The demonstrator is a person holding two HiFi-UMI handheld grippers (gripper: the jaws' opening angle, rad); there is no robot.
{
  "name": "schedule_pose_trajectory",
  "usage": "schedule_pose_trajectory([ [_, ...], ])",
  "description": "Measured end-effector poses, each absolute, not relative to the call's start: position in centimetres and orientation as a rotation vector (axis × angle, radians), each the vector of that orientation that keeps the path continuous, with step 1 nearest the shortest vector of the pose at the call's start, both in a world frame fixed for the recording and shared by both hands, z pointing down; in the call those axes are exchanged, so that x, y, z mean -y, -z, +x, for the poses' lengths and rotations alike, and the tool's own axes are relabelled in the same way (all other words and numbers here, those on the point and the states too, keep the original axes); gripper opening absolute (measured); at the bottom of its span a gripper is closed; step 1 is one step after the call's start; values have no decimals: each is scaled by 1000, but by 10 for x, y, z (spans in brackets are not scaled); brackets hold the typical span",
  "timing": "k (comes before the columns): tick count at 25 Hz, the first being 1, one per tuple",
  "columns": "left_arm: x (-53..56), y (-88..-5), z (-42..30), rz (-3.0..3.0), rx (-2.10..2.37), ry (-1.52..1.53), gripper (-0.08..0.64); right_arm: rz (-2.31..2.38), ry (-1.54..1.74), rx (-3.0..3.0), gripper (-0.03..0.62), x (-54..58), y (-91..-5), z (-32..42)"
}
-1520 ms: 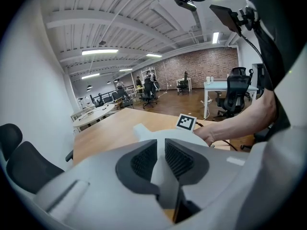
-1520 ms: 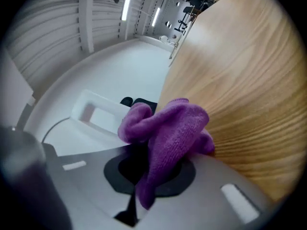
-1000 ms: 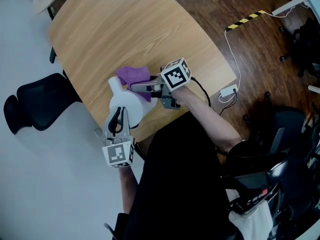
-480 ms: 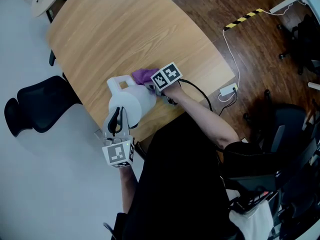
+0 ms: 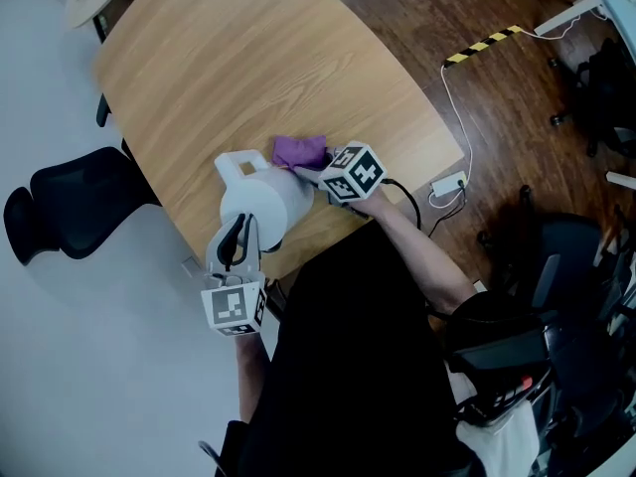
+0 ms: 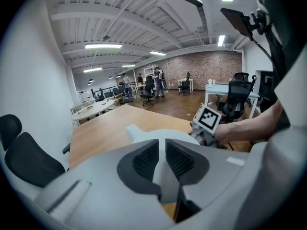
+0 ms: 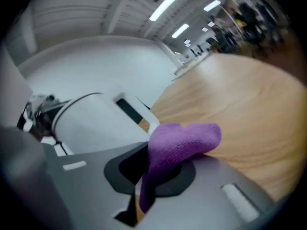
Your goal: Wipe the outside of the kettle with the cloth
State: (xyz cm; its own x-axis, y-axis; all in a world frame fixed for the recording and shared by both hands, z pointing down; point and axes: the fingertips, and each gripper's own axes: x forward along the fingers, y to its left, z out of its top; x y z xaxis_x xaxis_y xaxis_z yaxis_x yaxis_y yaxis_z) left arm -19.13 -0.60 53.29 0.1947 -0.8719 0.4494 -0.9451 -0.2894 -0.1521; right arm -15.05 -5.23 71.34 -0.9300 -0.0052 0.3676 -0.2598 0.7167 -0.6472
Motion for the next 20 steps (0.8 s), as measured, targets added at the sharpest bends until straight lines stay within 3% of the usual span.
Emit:
schedule_pose_trajectory([
  [4,12,-529,-194,2354,1758,-712,137,-94,-219,2632,38,4,-672,-141],
  [5,12,-532,-195,2357,1754,-732,138,-172,-186,2633,103,-7,-670,-143],
  [9,6,-540,-198,2314,1720,-831,141,-335,-531,2793,279,-16,-660,-143],
  [13,10,-535,-195,2358,1761,-766,141,-322,-1135,2956,302,13,-637,-128],
  [15,10,-535,-194,2362,1762,-766,141,-215,-1407,2945,270,36,-642,-120],
  [17,9,-536,-195,2366,1760,-762,141,-30,-1509,2926,18,57,-647,-112],
  [20,8,-539,-197,2370,1763,-764,141,81,-1061,2953,18,54,-632,-111],
])
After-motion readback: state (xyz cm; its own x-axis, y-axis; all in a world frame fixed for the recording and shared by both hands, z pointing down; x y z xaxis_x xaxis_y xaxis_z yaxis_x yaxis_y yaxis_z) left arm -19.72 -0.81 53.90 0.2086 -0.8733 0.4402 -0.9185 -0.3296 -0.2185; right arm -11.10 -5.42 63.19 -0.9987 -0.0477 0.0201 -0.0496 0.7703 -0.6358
